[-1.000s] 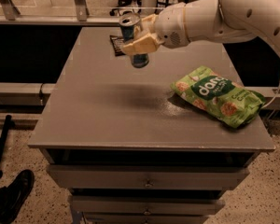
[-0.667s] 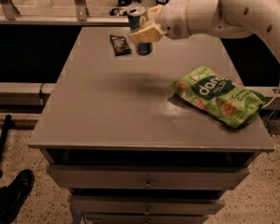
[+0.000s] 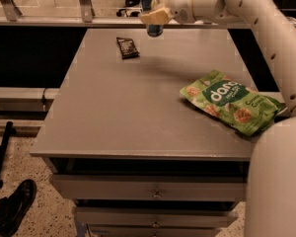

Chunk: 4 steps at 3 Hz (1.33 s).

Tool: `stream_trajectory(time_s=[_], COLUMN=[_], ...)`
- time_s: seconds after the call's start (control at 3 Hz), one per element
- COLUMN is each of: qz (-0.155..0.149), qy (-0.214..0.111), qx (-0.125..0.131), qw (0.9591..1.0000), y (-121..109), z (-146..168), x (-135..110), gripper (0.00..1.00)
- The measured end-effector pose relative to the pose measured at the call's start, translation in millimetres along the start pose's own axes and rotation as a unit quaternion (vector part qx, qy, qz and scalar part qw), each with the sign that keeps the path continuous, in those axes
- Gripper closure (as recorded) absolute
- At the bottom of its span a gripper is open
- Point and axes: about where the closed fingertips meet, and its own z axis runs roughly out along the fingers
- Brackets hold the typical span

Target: Move redbull can near rxbar chocolate

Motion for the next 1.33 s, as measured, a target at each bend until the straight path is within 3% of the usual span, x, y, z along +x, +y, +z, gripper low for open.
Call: stream_trajectory(time_s=[0.67, 1.33], qz=[0.035, 0.063], qy=[0.007, 0.010], qx=[0.000, 0.013], qw=[0.9994, 0.9979], y=[-8.8, -13.4], z=[45.9, 62.4], x=[29.6, 56.4], gripper=[1.00, 0.98])
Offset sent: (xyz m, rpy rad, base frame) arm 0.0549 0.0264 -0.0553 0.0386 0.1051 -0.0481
